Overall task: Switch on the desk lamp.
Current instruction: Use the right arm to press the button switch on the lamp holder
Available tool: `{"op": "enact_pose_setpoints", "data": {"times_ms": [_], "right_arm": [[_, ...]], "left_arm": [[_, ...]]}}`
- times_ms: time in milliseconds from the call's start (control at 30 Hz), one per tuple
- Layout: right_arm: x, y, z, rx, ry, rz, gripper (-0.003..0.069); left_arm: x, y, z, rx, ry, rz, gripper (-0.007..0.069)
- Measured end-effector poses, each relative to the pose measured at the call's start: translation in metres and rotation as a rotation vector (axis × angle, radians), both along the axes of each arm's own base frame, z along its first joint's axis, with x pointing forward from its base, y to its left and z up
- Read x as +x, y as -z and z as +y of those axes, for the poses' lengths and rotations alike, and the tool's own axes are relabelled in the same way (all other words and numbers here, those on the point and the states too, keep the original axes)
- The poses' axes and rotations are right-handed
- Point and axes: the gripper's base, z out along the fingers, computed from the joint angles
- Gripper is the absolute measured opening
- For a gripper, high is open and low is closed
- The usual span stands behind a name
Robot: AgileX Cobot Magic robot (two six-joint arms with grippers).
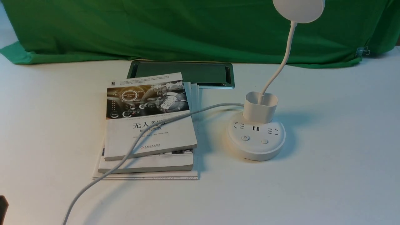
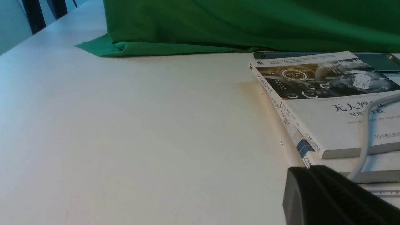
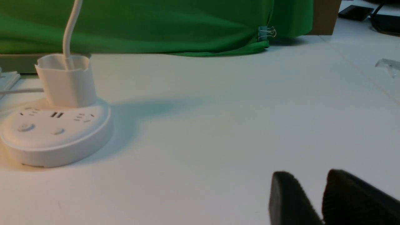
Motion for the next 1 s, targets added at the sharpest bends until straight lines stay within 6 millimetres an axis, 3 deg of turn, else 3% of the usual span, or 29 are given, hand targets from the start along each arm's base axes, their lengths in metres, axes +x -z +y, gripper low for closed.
{"op": "enact_pose_setpoints", "data": {"times_ms": [400, 467, 567, 600, 667, 700, 800, 933, 1000], "right_arm": [[0.0000, 0.0000, 0.0001, 0.059, 0.008, -0.002, 0.0238], [0.0000, 0.0000, 0.0007, 0.166, 0.018, -0.005, 0.0238], [0.0003, -0.0021, 0.0025, 0.480, 0.043, -0.031, 0.0238], [0.0004, -0.0023, 0.0026, 0.485, 0.042, -0.033, 0.0238], [0.0007, -0.0050, 0.0033, 0.792, 0.068, -0.063, 0.0238], [0.0007, -0.0052, 0.0033, 0.814, 0.070, -0.066, 0.0238], [0.0010, -0.0088, 0.0033, 1.113, 0.089, -0.102, 0.0238], [0.0010, -0.0090, 0.0032, 1.182, 0.095, -0.104, 0.0238], [0.0010, -0.0090, 0.0032, 1.129, 0.090, -0.105, 0.0238]], "left_arm": [[0.0000, 0.0000, 0.0000, 0.000, 0.000, 0.000, 0.0021], [0.0000, 0.0000, 0.0000, 0.000, 0.000, 0.000, 0.0021], [0.0000, 0.0000, 0.0000, 0.000, 0.000, 0.000, 0.0021], [0.0000, 0.0000, 0.0000, 0.000, 0.000, 0.000, 0.0021], [0.0000, 0.0000, 0.0000, 0.000, 0.000, 0.000, 0.0021], [0.0000, 0.0000, 0.0000, 0.000, 0.000, 0.000, 0.0021], [0.0000, 0.0000, 0.0000, 0.000, 0.000, 0.000, 0.0021], [0.0000, 0.0000, 0.0000, 0.000, 0.000, 0.000, 0.0021], [0.0000, 0.0000, 0.0000, 0.000, 0.000, 0.000, 0.0021]]}}
